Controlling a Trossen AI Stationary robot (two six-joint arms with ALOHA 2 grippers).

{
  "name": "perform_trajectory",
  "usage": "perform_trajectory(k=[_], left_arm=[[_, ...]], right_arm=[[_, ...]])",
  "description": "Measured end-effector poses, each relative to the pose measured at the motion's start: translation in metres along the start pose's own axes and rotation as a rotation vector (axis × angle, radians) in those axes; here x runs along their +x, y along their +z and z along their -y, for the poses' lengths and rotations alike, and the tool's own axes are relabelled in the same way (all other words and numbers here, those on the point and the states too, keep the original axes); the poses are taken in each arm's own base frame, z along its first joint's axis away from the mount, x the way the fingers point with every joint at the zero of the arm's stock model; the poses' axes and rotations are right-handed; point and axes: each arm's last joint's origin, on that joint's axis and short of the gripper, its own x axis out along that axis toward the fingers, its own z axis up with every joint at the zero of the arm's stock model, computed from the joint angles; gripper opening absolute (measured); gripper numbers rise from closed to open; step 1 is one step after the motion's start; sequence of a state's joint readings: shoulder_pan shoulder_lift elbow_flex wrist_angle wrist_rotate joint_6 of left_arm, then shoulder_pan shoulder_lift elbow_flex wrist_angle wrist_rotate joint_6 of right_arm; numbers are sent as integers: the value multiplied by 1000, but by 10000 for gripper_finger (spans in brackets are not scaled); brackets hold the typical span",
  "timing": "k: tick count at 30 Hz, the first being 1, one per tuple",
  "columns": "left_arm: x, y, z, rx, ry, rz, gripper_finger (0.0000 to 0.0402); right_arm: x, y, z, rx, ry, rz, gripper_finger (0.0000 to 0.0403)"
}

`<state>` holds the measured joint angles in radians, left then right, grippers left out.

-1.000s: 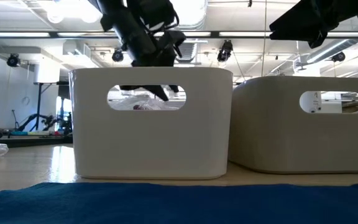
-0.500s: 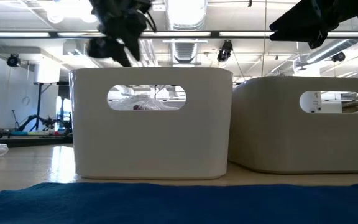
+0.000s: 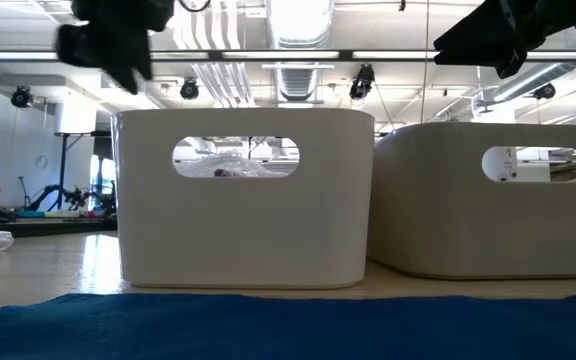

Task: Pick & Place Toothbrushes
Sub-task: Put the violet toothbrush into the white bin

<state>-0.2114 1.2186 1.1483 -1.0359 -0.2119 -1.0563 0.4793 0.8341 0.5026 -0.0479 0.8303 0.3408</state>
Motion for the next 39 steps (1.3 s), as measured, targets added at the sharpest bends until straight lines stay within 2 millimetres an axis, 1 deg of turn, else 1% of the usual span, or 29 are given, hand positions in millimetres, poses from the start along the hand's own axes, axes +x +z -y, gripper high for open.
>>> perform_trajectory(k=[4, 8, 13, 19, 24, 29, 32, 39], left_arm=[[9, -35, 5, -16, 23, -35, 167], [16, -69, 6, -87, 51, -54, 167], [24, -108, -3, -173, 93, -79, 167], [29, -141, -16, -296, 138, -152, 167], [34, -157, -17, -326, 161, -164, 167], [46, -166, -13, -296, 236, -242, 167], [54, -171, -11, -280, 276, -254, 167], [67, -178, -4, -257, 280, -267, 167]], right_arm=[[0, 0, 0, 0, 0, 0, 177], [0, 0, 0, 19, 0, 0, 189], [0, 0, 0, 26, 0, 0, 200], [0, 0, 0, 25, -1, 0, 207], [0, 0, 0, 26, -1, 0, 206], [0, -1, 0, 25, -2, 0, 195], [0, -1, 0, 25, -2, -1, 189], [0, -1, 0, 24, -2, -2, 176]])
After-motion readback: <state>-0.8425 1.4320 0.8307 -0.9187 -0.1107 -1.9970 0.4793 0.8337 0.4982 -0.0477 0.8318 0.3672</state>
